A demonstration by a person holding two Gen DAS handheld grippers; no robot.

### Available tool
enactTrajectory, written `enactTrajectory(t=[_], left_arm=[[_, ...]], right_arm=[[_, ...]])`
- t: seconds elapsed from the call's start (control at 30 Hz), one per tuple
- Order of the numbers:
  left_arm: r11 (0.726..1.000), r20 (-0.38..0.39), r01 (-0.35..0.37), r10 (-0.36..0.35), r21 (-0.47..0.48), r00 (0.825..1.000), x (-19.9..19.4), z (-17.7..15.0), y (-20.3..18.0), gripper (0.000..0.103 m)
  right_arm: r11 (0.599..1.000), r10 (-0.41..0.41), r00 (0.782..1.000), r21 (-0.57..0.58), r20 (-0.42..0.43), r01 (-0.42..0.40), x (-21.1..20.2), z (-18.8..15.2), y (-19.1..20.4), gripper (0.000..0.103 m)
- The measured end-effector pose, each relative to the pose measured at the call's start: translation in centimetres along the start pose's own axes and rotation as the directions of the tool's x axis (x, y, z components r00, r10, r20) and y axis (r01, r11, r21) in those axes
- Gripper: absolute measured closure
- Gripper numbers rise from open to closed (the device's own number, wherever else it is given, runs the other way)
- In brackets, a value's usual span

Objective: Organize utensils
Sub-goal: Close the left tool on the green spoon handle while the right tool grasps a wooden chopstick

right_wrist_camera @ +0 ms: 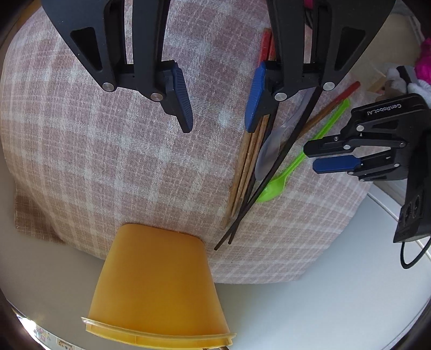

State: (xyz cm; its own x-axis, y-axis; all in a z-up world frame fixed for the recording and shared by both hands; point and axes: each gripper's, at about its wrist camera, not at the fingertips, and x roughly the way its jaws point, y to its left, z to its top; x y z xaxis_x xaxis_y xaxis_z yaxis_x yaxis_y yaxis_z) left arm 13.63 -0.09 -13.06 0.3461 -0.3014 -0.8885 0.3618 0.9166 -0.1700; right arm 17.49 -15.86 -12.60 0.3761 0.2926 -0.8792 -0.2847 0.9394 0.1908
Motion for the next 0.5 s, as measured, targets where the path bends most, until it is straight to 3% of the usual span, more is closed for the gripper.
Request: enactTrajectory(t=[0.13,0.5], left_arm=[[0.999,-0.002,-0.027,0.027,0.032,1.0,0.6,0.3,-0.7,0.074],[0.996,0.003,-0.072,0.072,0.06,0.997,2.1,1.4,-1.5,0.089]], right_arm=[[1.0,0.021,0.999,0.009,-0.027,-0.021,1.1,0.5,0.2,0.073],[1.0,0.023,0.999,-0.012,-0.047,-0.024,1.8,1.1,1.3,0.079]])
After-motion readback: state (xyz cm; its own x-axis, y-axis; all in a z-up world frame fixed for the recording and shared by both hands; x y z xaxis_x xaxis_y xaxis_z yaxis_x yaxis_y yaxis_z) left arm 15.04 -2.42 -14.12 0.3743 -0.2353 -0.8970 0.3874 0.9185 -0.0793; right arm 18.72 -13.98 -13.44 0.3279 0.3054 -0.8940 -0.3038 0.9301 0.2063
